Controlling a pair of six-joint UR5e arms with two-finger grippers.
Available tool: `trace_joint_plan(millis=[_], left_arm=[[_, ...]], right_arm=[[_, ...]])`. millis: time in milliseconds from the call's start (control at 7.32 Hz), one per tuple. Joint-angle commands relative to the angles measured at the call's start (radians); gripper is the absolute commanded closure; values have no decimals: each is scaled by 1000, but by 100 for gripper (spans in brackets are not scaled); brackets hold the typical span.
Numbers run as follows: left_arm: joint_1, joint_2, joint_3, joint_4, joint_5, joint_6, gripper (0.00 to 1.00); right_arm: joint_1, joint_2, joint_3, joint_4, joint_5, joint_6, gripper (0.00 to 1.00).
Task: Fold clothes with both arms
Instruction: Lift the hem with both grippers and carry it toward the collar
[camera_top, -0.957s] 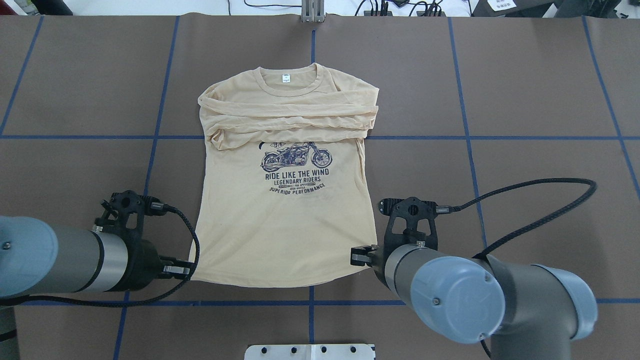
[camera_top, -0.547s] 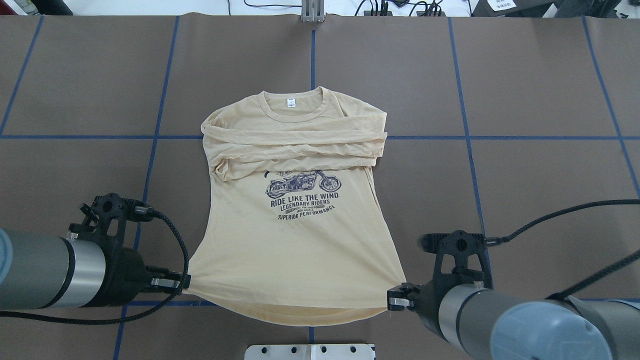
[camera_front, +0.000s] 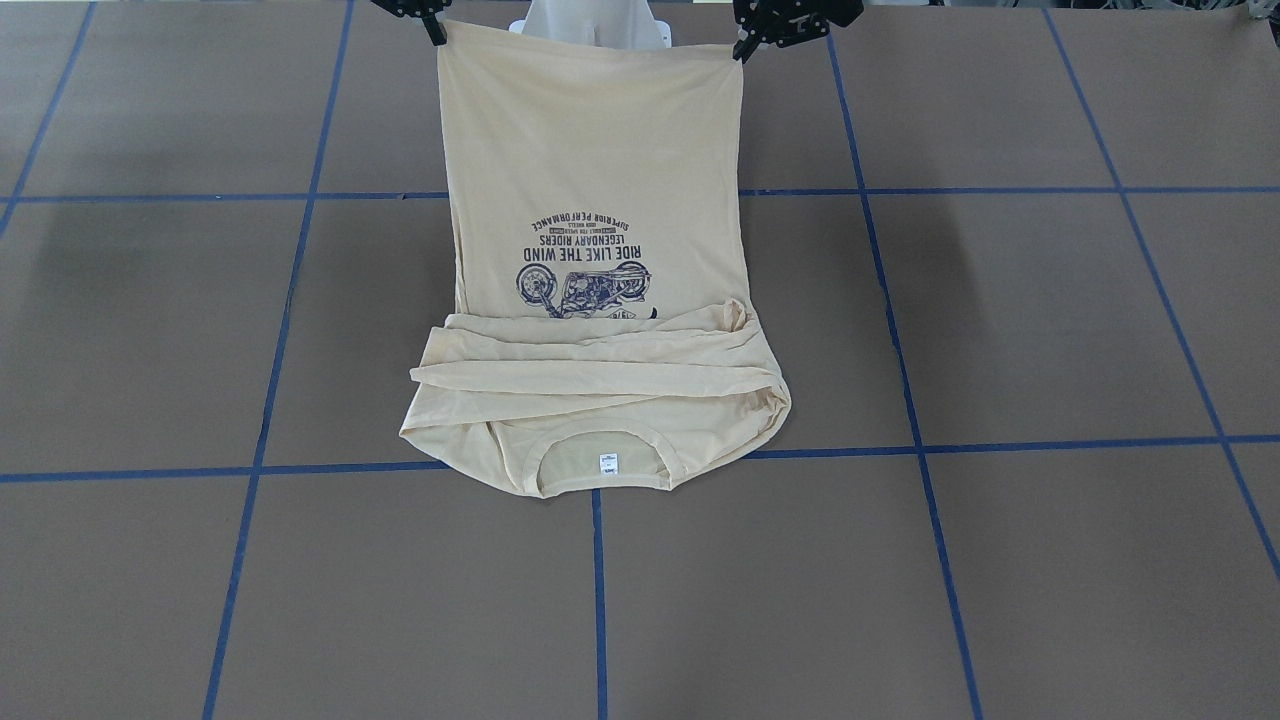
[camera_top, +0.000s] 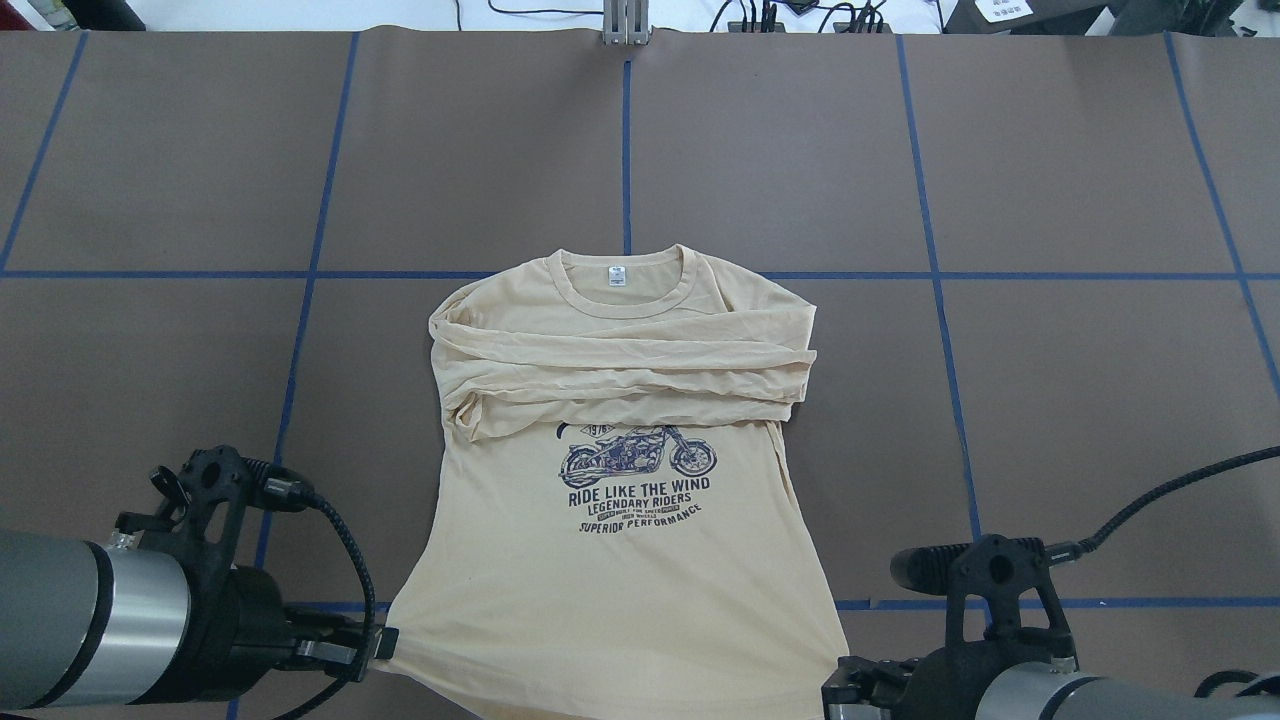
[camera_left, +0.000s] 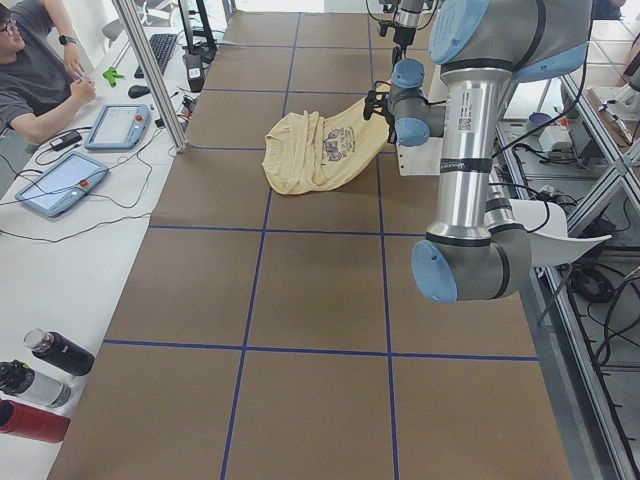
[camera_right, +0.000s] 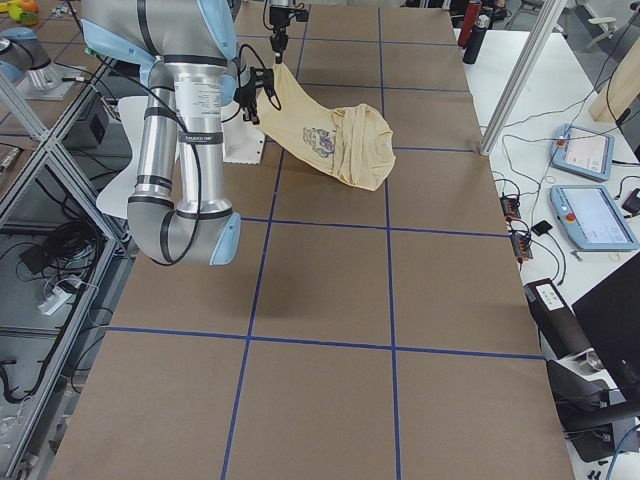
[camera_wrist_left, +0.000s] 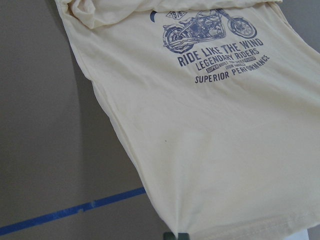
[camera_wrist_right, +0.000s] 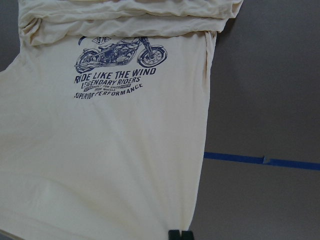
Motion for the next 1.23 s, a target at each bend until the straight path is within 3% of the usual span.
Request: trace_joint_plan(millis=[0,273,683,820,1093], left_arm=[[-41,-9,45,0,6,-23,100],[-150,-88,179,-1,15,-12,100],[-281,-205,310,-1,52,-12,100],[-318,-234,342,-1,58,-12,100],[-330,-285,410,-1,109,-12,100]], right_arm=[[90,45,-79,-2,0,-6,100],[201,203,-269,1,-3,-9,100],[366,233,-310,8,4,-127,100],[443,254,-345,8,44,-173,100],[540,354,-501,28,86,-198,100]])
